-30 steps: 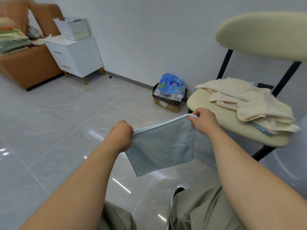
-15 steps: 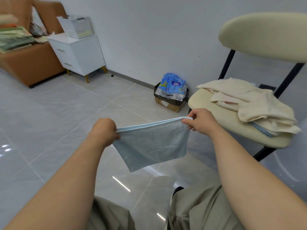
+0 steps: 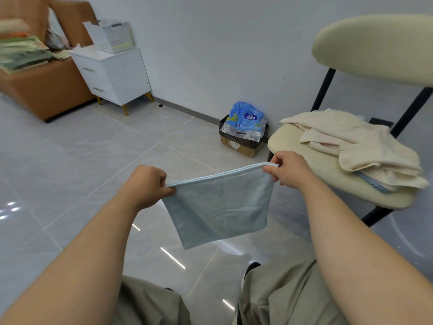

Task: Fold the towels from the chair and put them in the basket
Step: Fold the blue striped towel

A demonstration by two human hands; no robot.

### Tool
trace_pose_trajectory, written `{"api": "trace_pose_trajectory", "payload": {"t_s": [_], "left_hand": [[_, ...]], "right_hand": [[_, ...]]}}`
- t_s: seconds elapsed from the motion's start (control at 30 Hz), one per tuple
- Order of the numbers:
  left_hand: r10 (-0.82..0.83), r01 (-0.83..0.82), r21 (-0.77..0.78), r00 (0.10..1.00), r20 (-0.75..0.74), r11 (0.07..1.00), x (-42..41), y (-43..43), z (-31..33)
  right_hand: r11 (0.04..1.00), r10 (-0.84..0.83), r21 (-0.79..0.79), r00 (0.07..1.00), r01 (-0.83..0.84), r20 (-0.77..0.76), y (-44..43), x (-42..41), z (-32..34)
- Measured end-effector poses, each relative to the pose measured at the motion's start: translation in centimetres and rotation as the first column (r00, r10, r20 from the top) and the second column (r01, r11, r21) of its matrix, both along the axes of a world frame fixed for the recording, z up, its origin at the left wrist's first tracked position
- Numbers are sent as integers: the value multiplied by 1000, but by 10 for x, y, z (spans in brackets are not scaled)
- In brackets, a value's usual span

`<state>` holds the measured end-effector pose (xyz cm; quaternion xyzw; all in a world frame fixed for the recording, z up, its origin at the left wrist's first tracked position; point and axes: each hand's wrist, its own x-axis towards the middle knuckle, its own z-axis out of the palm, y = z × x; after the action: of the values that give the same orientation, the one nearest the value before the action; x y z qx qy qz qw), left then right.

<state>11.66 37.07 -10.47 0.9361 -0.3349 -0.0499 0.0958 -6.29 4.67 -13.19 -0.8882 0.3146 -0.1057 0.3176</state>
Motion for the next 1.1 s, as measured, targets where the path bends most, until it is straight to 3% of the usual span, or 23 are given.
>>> {"api": "trace_pose_trajectory", "payload": {"t_s": [0.17,0.27,0.47,0.63,0.9,1.1], "left_hand": [[-53,47,-66,994,-94,997,-6,-2,0],[-59,59,5,995,-79,998,-7,-2,0],[128,-151,-81,962,-243,985,-5,-1,-4],[153,-177,-81,957,-247,981,3,4,-2],[186,-282,-185,892,-411,942,11,13,0],[196,-234,-31,873,-447,972,16,20,-2]], "right_hand": [[998,-40,52,999,38,27,-2,1,-3],[995,-20,99,1000,18,19,-4,2,-7],[976,80,207,996,-69,-41,-4,5,-12],[969,76,238,996,-62,-50,-2,4,-8],[968,144,227,979,-110,-142,-3,-4,-1],[925,281,341,903,-165,-326,-3,-9,5]]}}
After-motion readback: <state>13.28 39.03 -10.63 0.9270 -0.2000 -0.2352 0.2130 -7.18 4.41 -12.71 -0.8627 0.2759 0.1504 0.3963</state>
